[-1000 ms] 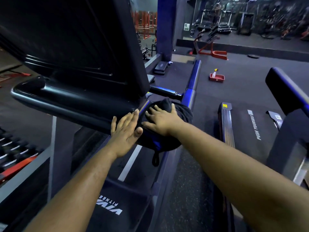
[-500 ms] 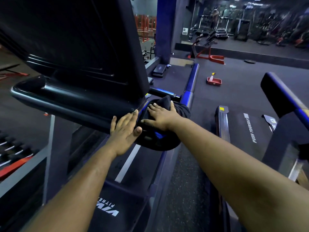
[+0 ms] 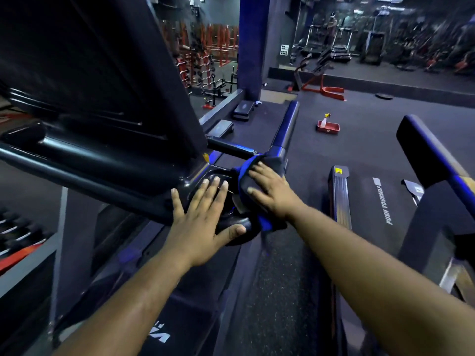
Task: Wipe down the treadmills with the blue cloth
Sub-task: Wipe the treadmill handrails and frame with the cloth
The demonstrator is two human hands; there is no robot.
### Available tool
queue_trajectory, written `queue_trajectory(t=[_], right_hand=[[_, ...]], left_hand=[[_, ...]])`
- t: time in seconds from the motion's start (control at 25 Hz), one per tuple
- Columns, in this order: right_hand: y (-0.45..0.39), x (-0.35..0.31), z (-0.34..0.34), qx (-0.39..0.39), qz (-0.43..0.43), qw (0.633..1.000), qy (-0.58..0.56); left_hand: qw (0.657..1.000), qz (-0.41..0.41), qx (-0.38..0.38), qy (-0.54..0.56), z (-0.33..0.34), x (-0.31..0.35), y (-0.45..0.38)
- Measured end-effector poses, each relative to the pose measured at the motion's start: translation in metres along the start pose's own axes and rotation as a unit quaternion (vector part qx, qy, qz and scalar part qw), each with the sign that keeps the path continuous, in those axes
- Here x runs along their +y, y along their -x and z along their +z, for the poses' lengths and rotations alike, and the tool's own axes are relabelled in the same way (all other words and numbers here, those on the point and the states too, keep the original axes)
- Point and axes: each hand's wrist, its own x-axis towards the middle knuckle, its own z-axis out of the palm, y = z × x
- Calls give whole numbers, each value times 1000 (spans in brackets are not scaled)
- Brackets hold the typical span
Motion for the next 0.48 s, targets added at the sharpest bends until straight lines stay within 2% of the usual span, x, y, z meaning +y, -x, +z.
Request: queue_trajectory(t=[0.08, 0.12, 0.2, 0.28, 0.36, 0.4, 0.48], right_hand=[[-26, 12, -4, -15, 96, 995, -15], [-26, 11, -1, -7, 111, 993, -29], [-2, 5, 7, 30, 74, 993, -90], [29, 14, 16, 15, 1, 989, -146], [23, 45, 19, 13, -67, 991, -119], [2, 67, 16, 25, -70, 992, -98], [-57, 108, 0, 21, -17, 998, -60]], left_hand=[[999, -26, -9, -18, 2, 23, -13], [999, -43, -9, -25, 2, 34, -21], [996, -76, -10, -38, 3, 53, -39], [994, -97, -15, -55, 6, 73, -61], [991, -111, -29, -71, 10, 88, -81], [989, -119, -42, -77, 12, 93, -90], [983, -145, -67, -91, 15, 100, -102]])
